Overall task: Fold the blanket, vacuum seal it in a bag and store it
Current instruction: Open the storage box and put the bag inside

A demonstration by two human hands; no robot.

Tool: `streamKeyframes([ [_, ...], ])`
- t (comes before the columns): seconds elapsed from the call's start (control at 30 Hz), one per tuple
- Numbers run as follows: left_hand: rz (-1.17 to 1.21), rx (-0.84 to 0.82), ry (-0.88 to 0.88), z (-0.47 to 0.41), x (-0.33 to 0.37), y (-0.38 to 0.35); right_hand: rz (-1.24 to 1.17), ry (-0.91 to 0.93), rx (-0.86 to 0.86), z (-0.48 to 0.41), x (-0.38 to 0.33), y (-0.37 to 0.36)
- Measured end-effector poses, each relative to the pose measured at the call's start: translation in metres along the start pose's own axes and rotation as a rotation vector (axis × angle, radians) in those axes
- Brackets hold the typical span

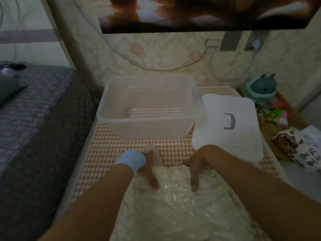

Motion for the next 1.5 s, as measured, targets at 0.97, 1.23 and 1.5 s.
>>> streamKeyframes([
  [0.97,-0.298,0.831,0.100,0.405,-0.059,0.303,0.178,0.091,1.115,0.437,-0.071,0.140],
  [1.23,-0.289,0.864,0.112,0.331,-0.091,0.331,0.182,0.076,1.170,0.375,-0.081,0.194],
  [1.5,-0.205,0.771,0.056,0.205,-0.125,0.315,0.156,-0.058,1.065,0.267,-0.076,0.223],
])
Point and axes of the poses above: each hand's wrist, its own z-axis away from the middle knuckle, its own y-axis out of the back of the hand, x = y × z, the point moved 4 cm from there along -z, towards the middle knuckle, and after that the axes turned 4 degrees about y, right-handed, at the moved point
